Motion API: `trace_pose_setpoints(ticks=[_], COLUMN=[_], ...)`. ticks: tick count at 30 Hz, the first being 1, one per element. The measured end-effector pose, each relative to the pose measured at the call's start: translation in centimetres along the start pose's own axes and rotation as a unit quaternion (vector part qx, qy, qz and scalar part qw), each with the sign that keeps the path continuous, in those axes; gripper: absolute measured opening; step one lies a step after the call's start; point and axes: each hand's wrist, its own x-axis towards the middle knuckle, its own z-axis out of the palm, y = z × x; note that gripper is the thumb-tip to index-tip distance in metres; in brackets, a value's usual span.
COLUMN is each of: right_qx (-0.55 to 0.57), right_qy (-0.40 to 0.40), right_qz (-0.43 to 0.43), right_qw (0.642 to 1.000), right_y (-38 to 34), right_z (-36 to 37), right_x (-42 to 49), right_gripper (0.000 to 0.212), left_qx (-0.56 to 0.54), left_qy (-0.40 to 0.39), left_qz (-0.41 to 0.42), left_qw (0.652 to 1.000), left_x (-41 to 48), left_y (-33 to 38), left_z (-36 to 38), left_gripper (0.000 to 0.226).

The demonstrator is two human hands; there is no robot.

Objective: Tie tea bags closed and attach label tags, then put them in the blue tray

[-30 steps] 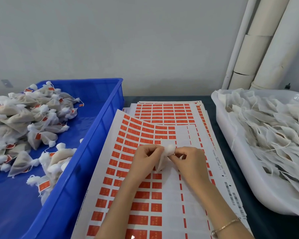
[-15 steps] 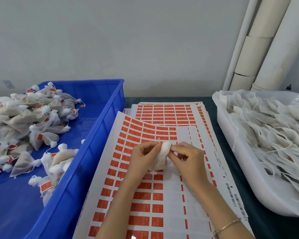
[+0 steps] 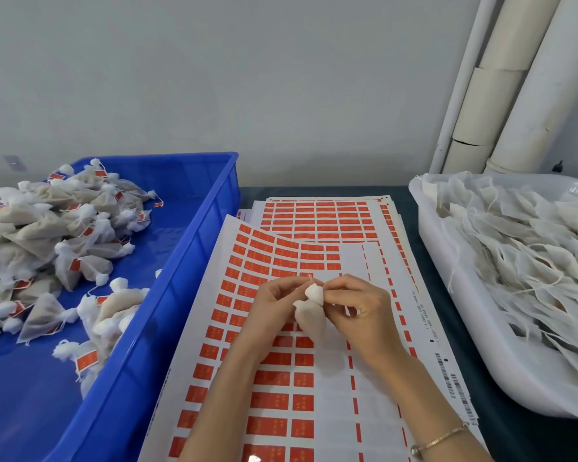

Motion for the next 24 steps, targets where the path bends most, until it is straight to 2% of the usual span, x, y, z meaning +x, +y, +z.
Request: trace_pose_setpoints(ticks=[5,10,13,15,16,19,22,24], right_qx=[0.001,-0.021,-0.034,-0.036,-0.034,-0.036,-0.048,-0.057], right_qy=[0.000,-0.007,-0.033,-0.045,-0.047,-0.044,-0.058,-0.066], right_qz=[-0.007,-0.002,0.031,0.050,0.058,0.077,0.086,0.090], right_qw=[1.000,1.000,0.998,0.997,0.997,0.995,0.993,0.992], right_y=[0.1,0.2,0.4,0.4,0.4,0.3,0.5,0.5], right_z=[0.2,0.8,1.1,1.2,1.1,1.1,1.1,1.2], right_x=[0.1,-0.2,-0.3,-0.3,-0.3,-0.2,-0.3,-0.4], right_gripper=[0.025,0.024,0.025,0.026,0.026,0.020,0.021,0.021], left_qx=[-0.010,-0.036,0.021,0.015,0.011,0.077,0.094,0.100], left_qy=[-0.012,-0.028,-0.006,0.015,0.010,-0.045,-0.017,0.002], left_qz=[-0.013,-0.025,-0.024,-0.074,-0.079,0.038,0.099,0.103], left_qw=[1.000,0.999,0.999,0.997,0.997,0.995,0.990,0.990], left_x=[0.3,0.4,1.5,1.9,1.9,0.4,0.3,0.5], left_y=[-0.3,-0.6,-0.5,-0.1,-0.1,-0.5,-1.0,-1.1], left_z=[-0.2,-0.2,0.1,0.2,0.4,0.5,0.7,0.8], left_gripper=[0.034,0.029,0.030,0.019,0.026,0.034,0.022,0.016])
